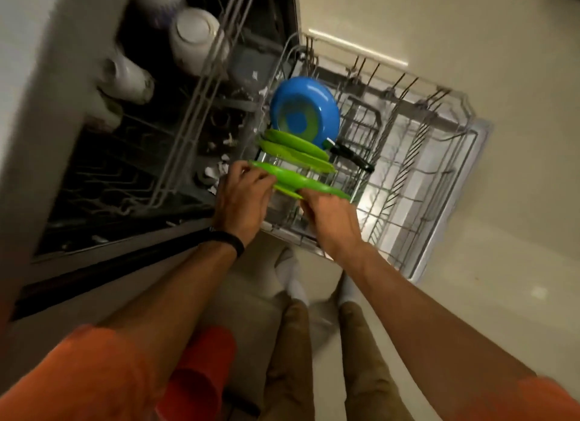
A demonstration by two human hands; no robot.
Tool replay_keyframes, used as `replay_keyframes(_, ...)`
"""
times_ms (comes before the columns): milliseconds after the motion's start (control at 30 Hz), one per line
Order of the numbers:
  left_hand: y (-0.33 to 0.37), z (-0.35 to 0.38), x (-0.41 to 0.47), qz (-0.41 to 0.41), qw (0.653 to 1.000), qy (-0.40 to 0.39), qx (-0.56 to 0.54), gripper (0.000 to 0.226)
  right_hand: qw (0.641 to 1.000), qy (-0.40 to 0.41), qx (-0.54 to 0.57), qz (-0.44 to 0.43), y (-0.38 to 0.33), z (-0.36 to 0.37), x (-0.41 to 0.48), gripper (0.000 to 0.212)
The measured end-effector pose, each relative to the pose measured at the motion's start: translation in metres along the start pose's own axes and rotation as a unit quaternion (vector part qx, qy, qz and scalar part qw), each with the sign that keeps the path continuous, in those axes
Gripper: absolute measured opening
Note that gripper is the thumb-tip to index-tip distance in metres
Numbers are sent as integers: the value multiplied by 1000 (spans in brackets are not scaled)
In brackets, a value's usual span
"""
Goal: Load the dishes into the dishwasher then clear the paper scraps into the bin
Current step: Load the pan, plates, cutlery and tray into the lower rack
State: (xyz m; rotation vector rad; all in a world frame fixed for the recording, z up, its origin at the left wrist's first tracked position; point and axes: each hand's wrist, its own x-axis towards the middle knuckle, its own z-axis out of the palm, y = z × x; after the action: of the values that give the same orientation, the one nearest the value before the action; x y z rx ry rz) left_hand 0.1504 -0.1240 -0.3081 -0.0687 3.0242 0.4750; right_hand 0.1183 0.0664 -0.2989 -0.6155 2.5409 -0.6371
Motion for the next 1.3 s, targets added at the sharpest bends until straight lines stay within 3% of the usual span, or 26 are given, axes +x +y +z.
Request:
replay_keyframes(200, -34, 51, 10, -14, 998, -61, 29, 24, 999, -28, -11, 32, 19, 56, 32, 23)
replay_keyframes(500, -49, 76, 23, -15, 999, -24, 23, 19, 998, -11, -22, 53, 22, 76, 53, 18)
replay_keyframes(1300, -66, 91, 57, 5, 998, -51, 47, 17, 997, 8, -36, 70, 23, 95, 91, 25)
